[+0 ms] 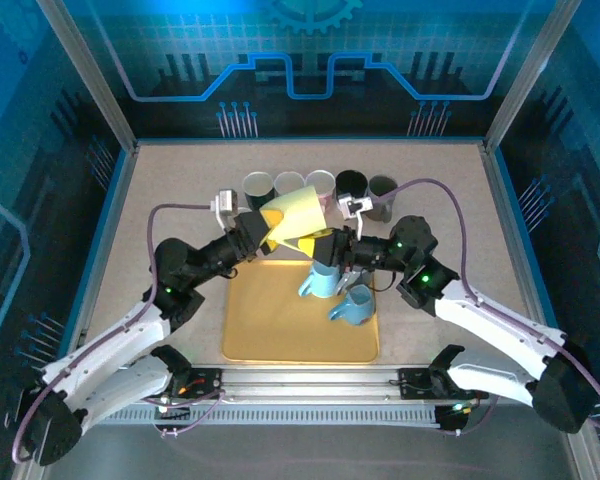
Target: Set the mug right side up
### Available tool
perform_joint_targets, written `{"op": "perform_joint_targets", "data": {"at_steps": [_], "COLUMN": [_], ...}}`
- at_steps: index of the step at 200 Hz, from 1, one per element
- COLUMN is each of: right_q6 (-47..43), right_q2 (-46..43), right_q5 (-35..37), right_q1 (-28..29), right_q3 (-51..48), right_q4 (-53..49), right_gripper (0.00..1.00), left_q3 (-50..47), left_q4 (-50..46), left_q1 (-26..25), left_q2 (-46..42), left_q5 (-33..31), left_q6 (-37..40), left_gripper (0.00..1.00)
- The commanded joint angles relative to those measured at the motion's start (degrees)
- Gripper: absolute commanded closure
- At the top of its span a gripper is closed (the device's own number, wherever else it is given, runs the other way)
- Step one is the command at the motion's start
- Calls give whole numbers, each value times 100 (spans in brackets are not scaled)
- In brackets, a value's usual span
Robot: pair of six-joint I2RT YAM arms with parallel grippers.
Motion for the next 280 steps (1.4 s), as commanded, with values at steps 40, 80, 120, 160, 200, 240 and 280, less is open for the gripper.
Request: {"op": "perform_joint_targets", "data": {"at_steps": [40,80,120,160,200,240,280], "right_q6": [-2689,-3610,-3877,-3997,-3832,-3692,-3539], "right_q2": [-482,616,2031,3490,4598,5037,5178], "right_q5": [2371,3996,4796,5158,5381,5448,5458], "right_q1": [639,1171,1263,1256,1160,1088,983], "right_q3": [1008,2055,3044,4056,4843,4978,4730], "right_q4": [-3650,-5044,-5447,-5758,-5945,-5876,-5682], "right_gripper": [100,100,100,100,100,100,100], "left_q3": [850,1718,1689,1430,1362,1241,1194], "left_q4": [-5091,-7689,-7948,-7912,-7778,-7600,-7527], "left_q1": [-21,-21,-25,-29,-21,-25,-29], "left_q2": [-1931,-1761,-1940,-2231,-2291,-2370,-2431], "left_q5": [-1188,-2320,-2400,-2610,-2596,-2486,-2496], "left_q6": [3297,4869,5515,5885,5987,5938,5952], "left_gripper": [1,1,1,1,1,1,1]}}
